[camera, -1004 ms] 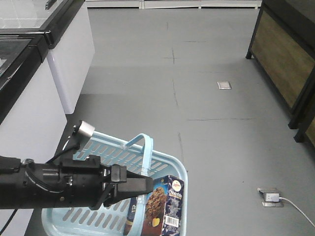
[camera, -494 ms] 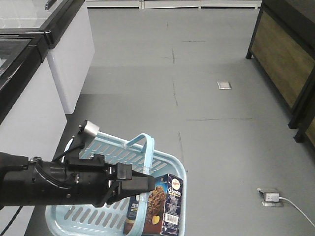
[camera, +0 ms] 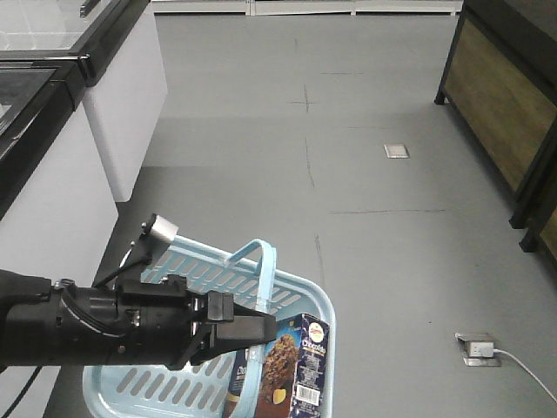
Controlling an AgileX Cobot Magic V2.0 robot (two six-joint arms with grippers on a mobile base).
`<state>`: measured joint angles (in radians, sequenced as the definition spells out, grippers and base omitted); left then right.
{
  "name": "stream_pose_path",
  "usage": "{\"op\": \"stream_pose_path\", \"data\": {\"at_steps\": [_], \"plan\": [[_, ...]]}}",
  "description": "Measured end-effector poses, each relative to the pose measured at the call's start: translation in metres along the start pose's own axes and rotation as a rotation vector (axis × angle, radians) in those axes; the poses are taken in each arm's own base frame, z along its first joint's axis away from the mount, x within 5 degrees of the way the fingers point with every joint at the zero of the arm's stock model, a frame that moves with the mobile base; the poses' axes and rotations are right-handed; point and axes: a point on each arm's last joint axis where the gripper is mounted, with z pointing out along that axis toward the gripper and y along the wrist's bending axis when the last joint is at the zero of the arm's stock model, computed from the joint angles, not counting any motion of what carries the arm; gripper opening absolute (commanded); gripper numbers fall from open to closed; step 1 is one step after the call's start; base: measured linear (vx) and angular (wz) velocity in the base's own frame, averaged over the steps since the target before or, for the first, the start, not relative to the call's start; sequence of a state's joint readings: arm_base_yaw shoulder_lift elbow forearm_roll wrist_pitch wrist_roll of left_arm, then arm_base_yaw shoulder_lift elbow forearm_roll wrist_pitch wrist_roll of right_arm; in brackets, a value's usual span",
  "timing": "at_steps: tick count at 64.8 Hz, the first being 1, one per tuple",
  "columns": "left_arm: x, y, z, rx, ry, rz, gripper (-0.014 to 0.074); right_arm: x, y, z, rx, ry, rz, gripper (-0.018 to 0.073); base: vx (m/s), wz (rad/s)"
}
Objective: Left arm holds basket, right arm returns cookies
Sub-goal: 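Raise the held basket with cookie box in front of the robot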
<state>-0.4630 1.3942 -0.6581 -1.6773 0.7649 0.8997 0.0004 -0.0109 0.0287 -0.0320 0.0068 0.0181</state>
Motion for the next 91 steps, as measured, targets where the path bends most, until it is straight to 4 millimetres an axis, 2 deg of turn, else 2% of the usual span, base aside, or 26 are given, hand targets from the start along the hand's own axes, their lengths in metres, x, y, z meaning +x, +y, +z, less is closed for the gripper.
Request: {"op": "stream_pose_path", "data": {"at_steps": [25,91], "plan": [[-0.021,-0.033,0.000,0.117,-0.006,0.085,-0.0006,0.000,0.000,0.000,0.000,0.000,0.000,-0.0011,0.00,0.00],[-0.021,-0.033,0.000,0.117,-0.001,0.080,-0.0006,0.000,0.000,0.000,0.000,0.000,0.000,-0.0011,0.00,0.00]]}}
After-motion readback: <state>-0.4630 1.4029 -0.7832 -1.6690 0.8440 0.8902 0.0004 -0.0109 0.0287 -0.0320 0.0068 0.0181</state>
